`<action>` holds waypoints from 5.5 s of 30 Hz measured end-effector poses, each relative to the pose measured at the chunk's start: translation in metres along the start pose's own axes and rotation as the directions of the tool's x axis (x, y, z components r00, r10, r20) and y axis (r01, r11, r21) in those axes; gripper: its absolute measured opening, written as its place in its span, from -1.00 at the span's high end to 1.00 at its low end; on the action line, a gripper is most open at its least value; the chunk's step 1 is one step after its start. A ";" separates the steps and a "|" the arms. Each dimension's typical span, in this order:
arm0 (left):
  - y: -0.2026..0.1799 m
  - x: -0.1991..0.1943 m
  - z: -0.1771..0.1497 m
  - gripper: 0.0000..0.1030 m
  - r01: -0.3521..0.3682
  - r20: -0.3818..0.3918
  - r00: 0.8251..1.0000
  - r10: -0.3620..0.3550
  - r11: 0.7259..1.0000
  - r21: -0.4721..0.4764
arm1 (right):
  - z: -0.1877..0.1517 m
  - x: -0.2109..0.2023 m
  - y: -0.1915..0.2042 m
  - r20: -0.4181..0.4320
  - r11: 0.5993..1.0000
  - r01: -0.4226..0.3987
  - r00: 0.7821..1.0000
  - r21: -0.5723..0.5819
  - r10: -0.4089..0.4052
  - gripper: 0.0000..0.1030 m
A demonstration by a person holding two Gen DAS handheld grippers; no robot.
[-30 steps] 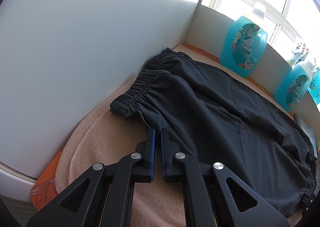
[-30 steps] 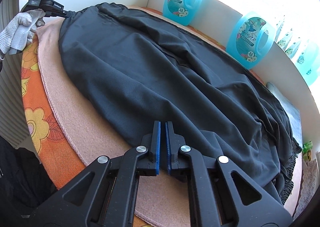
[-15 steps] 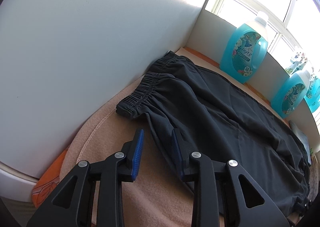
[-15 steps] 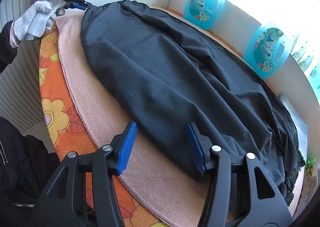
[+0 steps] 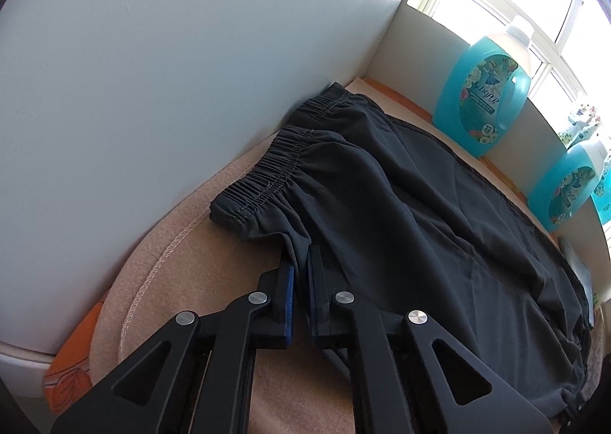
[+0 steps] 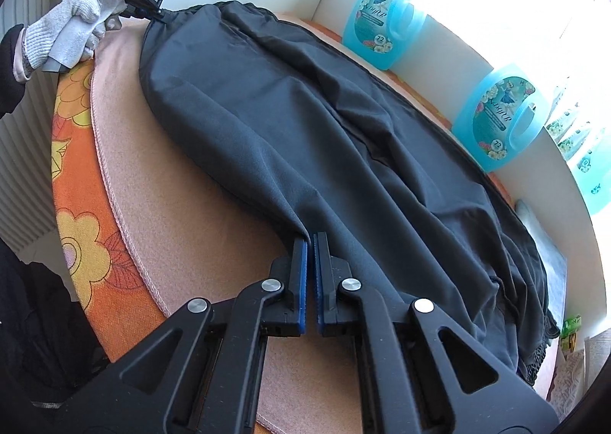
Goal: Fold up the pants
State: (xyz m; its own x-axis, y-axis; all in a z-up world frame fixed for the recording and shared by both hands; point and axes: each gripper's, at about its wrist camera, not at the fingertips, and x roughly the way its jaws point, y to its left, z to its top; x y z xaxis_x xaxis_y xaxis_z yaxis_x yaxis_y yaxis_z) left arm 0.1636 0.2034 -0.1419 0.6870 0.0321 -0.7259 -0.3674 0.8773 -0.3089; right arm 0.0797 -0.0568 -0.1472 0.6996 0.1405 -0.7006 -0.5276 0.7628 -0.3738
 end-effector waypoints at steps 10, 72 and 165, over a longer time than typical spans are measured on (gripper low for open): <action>-0.017 -0.035 0.014 0.94 0.010 0.150 0.989 -0.013 1.000 0.023 | 0.032 -0.016 -0.030 0.088 0.984 0.172 0.981 0.041 -0.175 0.97; -0.186 0.063 0.113 0.05 -0.237 0.289 0.950 0.120 0.878 0.416 | 0.071 0.061 -0.236 0.032 0.918 0.181 0.978 0.354 -0.205 0.00; -0.385 0.010 -0.153 0.88 0.440 -0.327 0.885 -0.333 0.364 0.821 | -0.262 -0.047 -0.374 -0.127 0.459 0.180 0.981 0.870 -0.144 -0.21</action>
State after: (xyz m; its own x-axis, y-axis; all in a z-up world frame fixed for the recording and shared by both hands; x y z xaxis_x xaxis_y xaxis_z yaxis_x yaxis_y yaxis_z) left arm 0.2157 -0.2070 -0.1246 0.5250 -0.4201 -0.7402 0.6832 0.7267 0.0721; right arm 0.1179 -0.5136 -0.1334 0.7012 -0.0518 -0.7111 0.3030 0.9245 0.2314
